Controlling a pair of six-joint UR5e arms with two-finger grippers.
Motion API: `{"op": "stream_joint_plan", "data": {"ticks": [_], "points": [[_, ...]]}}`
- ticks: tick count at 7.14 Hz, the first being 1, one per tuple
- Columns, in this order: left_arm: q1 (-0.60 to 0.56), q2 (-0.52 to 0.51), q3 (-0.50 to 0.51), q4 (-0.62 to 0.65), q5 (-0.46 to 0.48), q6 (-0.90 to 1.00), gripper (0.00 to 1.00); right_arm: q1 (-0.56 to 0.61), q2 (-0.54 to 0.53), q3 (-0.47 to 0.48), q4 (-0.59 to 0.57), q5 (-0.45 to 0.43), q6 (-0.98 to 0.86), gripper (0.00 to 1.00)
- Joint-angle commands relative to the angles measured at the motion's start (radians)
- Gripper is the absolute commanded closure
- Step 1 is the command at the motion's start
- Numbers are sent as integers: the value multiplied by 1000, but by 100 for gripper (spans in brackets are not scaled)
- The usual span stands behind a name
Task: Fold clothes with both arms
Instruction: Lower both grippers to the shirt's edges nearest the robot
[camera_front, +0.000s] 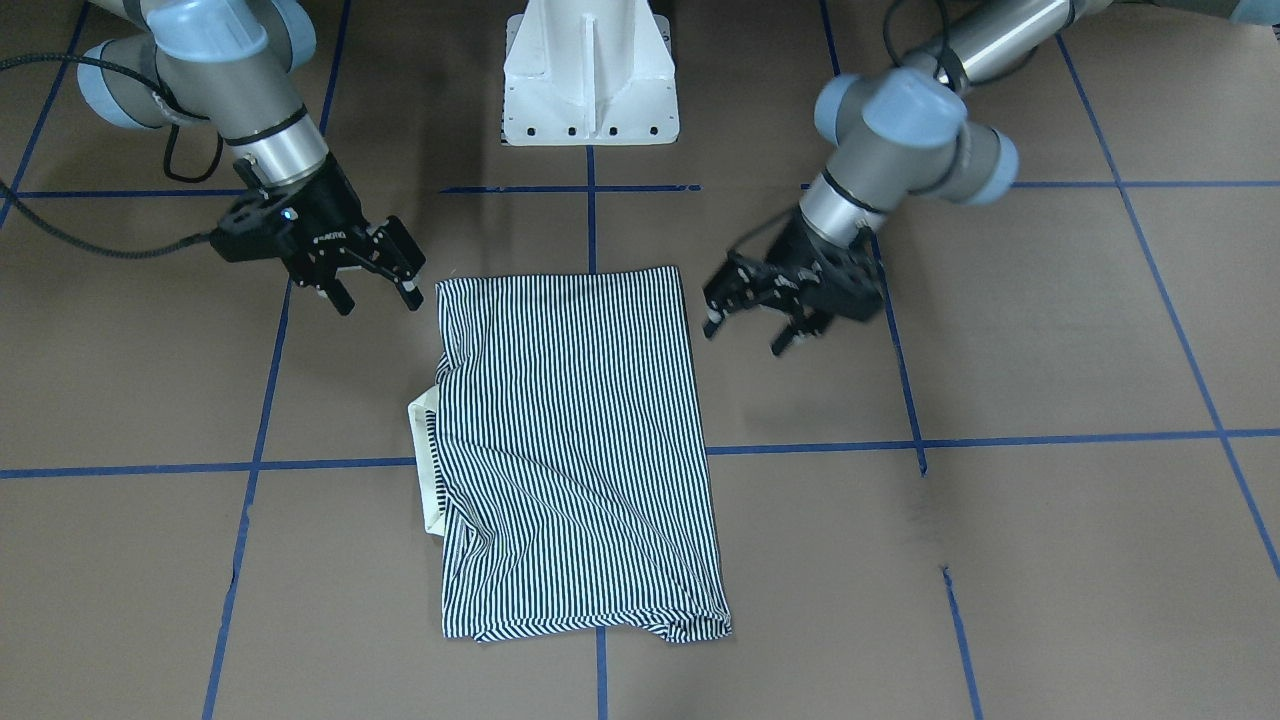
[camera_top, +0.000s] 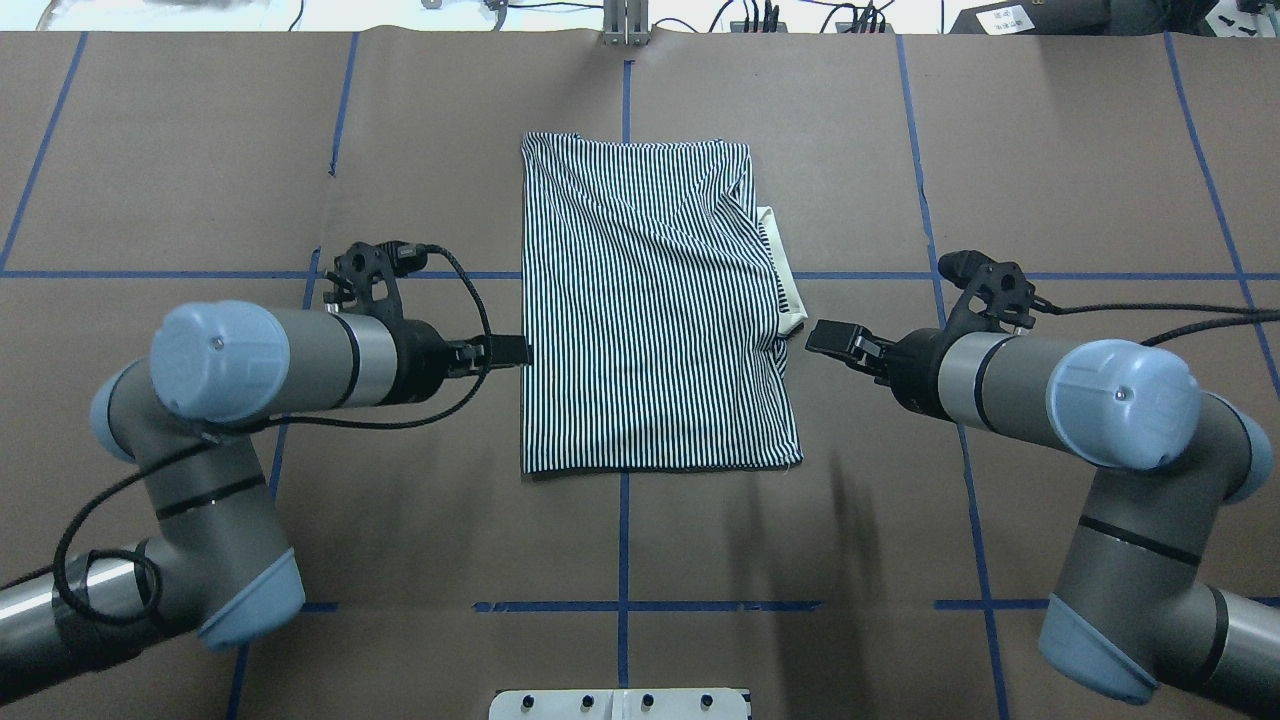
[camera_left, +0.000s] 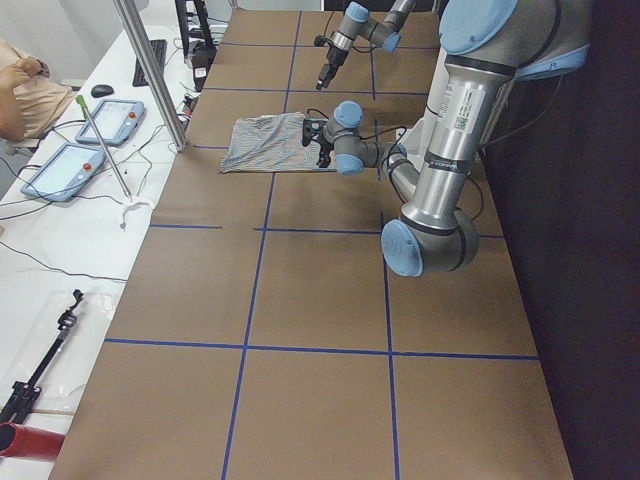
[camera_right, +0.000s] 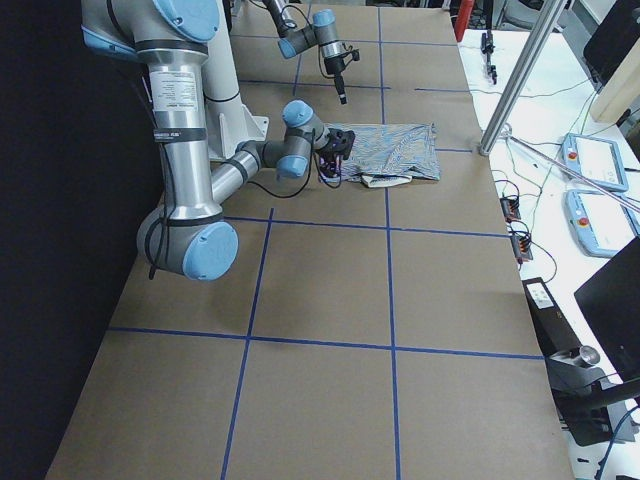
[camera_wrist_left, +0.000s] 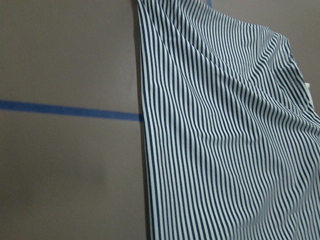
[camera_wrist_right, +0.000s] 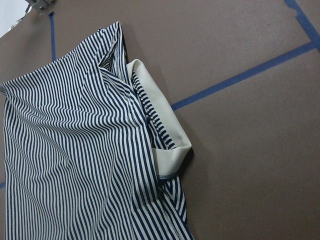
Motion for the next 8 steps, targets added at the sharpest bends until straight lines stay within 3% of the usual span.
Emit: {"op": "stream_joint_plan", "data": {"ticks": [1, 8], "points": [[95, 0, -7, 100, 110, -203, 42, -22, -11, -2, 8, -41, 61, 0], [125, -59, 39, 209, 109, -195, 44, -22, -19, -3, 8, -43, 61, 0]]}}
